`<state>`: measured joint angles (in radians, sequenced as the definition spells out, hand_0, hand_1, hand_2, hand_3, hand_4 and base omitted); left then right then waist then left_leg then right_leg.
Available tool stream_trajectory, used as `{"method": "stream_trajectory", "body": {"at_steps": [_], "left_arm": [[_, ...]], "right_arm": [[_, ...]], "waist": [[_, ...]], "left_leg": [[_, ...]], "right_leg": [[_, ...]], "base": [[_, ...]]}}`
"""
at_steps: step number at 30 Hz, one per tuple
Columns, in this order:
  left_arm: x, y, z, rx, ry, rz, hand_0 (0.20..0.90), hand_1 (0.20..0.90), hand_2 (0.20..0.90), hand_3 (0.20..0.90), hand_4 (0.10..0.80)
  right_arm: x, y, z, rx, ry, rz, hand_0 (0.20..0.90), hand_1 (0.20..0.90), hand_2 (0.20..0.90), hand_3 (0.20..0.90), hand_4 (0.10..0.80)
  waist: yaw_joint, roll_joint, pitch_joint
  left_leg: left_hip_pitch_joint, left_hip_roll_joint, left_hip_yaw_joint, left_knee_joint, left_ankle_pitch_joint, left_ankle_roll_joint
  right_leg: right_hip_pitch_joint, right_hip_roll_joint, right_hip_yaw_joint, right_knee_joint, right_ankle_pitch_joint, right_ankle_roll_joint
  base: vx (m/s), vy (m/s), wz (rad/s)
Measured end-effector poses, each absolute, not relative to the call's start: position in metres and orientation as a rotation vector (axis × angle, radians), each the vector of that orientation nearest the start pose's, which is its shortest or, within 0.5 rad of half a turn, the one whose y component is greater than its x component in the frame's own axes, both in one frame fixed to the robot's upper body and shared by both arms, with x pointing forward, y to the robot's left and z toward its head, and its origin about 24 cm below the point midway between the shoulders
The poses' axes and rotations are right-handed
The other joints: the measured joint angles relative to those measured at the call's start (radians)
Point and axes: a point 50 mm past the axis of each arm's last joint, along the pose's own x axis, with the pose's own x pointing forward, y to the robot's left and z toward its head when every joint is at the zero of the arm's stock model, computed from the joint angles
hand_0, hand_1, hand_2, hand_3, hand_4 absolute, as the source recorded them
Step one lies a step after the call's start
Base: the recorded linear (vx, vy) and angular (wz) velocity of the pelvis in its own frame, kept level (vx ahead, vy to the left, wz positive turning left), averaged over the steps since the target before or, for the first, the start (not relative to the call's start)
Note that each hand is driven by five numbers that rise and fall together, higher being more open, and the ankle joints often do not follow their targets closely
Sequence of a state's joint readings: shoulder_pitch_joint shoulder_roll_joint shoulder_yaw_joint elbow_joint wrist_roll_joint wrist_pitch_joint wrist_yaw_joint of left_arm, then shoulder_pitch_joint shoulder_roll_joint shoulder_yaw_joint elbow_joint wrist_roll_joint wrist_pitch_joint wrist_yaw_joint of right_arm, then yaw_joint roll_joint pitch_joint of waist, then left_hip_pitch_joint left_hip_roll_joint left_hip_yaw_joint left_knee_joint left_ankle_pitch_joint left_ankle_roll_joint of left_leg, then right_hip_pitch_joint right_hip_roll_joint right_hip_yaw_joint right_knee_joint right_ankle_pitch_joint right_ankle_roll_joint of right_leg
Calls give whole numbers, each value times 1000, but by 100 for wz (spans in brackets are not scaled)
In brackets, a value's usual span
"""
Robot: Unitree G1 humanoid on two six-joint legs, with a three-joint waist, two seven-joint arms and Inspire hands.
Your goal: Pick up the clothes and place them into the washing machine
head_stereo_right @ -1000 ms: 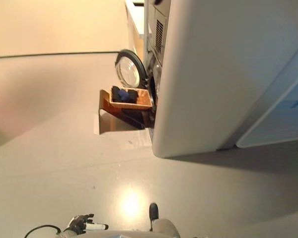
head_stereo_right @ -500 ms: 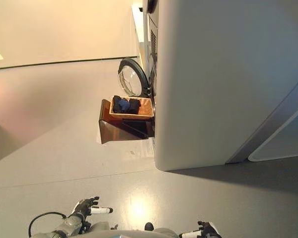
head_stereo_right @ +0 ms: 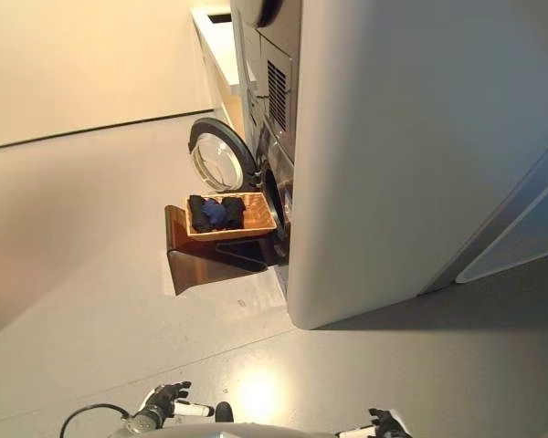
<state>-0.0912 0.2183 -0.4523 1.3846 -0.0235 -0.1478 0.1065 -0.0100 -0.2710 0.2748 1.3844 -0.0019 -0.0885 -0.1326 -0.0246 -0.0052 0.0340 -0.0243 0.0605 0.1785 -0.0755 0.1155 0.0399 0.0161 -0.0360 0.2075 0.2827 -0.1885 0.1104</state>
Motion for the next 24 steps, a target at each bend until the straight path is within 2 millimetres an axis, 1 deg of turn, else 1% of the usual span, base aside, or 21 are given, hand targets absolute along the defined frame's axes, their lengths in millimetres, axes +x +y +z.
{"method": "stream_trajectory", "body": {"at_steps": [2,3,4,5,6,7,8,10,11,12,13,15,16,17,18,19,20,21,22,23,24], "left_arm": [[106,213,-162,584,1125,-208,900,900,900,900,800],[106,213,-162,595,1124,-229,900,900,900,900,800],[107,211,-162,598,1119,-236,900,900,900,900,800],[108,210,-162,607,1112,-254,900,900,900,900,800],[109,212,-161,619,1108,-259,900,900,900,900,800],[109,215,-161,626,1112,-253,900,900,900,900,800],[108,217,-161,634,1121,-250,900,900,900,900,800],[108,222,-160,646,1128,-241,900,900,900,900,800],[108,225,-159,652,1131,-235,900,900,900,900,800],[109,225,-159,656,1134,-235,900,900,900,900,800],[107,231,-159,662,1146,-220,900,900,900,900,800],[108,229,-159,652,1145,-217,900,900,900,900,800],[109,227,-159,644,1138,-219,900,900,900,900,800],[109,222,-160,636,1135,-228,900,900,900,900,800],[105,217,-162,623,1142,-237,900,900,900,900,800],[97,211,-165,605,1154,-252,900,900,900,900,800],[93,207,-166,596,1160,-267,900,900,900,900,800],[95,205,-166,587,1156,-262,900,900,900,900,800],[101,207,-165,585,1144,-250,900,900,900,900,800],[107,208,-163,568,1131,-223,900,900,900,900,800],[112,210,-161,565,1118,-209,900,900,900,900,800]], "right_arm": [[72,-249,-162,-491,1261,-54,900,900,900,900,800],[75,-249,-162,-486,1254,-59,900,900,900,900,800],[78,-251,-161,-492,1245,-62,900,900,900,900,800],[78,-253,-160,-491,1243,-73,900,900,900,900,800],[81,-256,-158,-483,1229,-94,900,900,900,900,800],[83,-259,-157,-484,1227,-103,900,900,900,900,800],[83,-262,-156,-489,1227,-109,900,900,900,900,800],[84,-265,-155,-492,1225,-117,900,900,900,900,800],[85,-266,-154,-495,1222,-121,900,900,900,900,800],[80,-264,-156,-489,1238,-112,900,900,900,900,800],[77,-258,-159,-479,1246,-97,900,900,900,900,800],[72,-250,-162,-459,1256,-82,900,900,900,900,800],[71,-249,-162,-455,1257,-79,900,900,900,900,800],[68,-247,-163,-451,1264,-78,900,900,900,900,800],[61,-247,-164,-448,1282,-77,900,900,900,900,800],[53,-247,-165,-445,1302,-76,900,900,900,900,800],[47,-247,-166,-443,1315,-76,900,900,900,900,800],[47,-246,-166,-438,1317,-78,900,900,900,900,800],[46,-243,-167,-441,1320,-62,900,900,900,900,800],[47,-244,-167,-441,1317,-62,900,900,900,900,800],[48,-248,-165,-452,1312,-76,900,900,900,900,800]], "waist": [[2,-18,-4],[5,-15,6],[4,-11,16],[0,3,24],[-14,12,30],[-16,9,30],[-18,20,36],[-23,26,43],[-27,27,52],[-40,13,64],[-46,6,71],[-83,-12,78],[-95,-21,81],[-100,-25,81],[-96,-21,65],[-99,-15,36],[-101,-9,27],[-97,-12,30],[-91,-31,32],[-70,-56,34],[-58,-55,32]], "left_leg": [[16,-38,16,5,-25,30],[40,-63,18,3,-50,58],[69,-76,19,-4,-63,70],[82,-79,25,-9,-70,83],[92,-94,24,-10,-83,91],[102,-101,22,-11,-90,107],[112,-107,17,-11,-105,112],[108,-110,14,-11,-113,125],[108,-111,14,-9,-100,124],[120,-119,4,-5,-123,119],[131,-122,-3,-5,-113,119],[146,-139,-29,-10,-148,112],[158,-150,-34,-10,-151,110],[176,-155,-41,-10,-158,103],[192,-154,-43,-2,-179,91],[208,-147,-54,2,-202,76],[228,-137,-74,32,-222,63],[210,-124,-80,114,-250,20],[148,-125,-88,280,-269,-28],[65,-129,-108,477,-267,-84],[10,-124,-136,619,-254,-110]], "right_leg": [[-96,-22,-4,217,-14,28],[-136,-36,-9,323,11,48],[-170,-41,-11,410,60,70],[-185,-51,-38,476,92,77],[-207,-71,-60,510,85,73],[-232,-85,-86,520,71,56],[-251,-87,-97,496,64,44],[-284,-98,-162,380,55,28],[-279,-99,-204,268,61,31],[-285,-95,-259,144,66,43],[-277,-89,-305,17,97,38],[-288,-77,-311,-139,184,51],[-288,-71,-297,-167,217,44],[-282,-71,-298,-170,241,32],[-283,-48,-272,-128,252,11],[-259,-25,-277,-108,257,-11],[-224,-13,-259,-130,294,-75],[-189,4,-267,-153,289,-105],[-142,-8,-259,-201,301,-109],[-92,-17,-244,-255,308,-126],[-65,-13,-236,-282,316,-134]], "base": [[221,316,-3],[253,328,-12],[262,299,-3],[302,270,8],[323,222,14],[361,178,8],[372,112,-10],[326,19,-10],[302,-20,5],[556,-33,7],[377,-8,19],[390,-38,39],[313,-89,39],[307,-104,24],[192,-79,24],[205,-151,26],[165,-168,37],[214,-208,35],[94,-96,29],[107,-72,4],[169,-55,-18]]}}
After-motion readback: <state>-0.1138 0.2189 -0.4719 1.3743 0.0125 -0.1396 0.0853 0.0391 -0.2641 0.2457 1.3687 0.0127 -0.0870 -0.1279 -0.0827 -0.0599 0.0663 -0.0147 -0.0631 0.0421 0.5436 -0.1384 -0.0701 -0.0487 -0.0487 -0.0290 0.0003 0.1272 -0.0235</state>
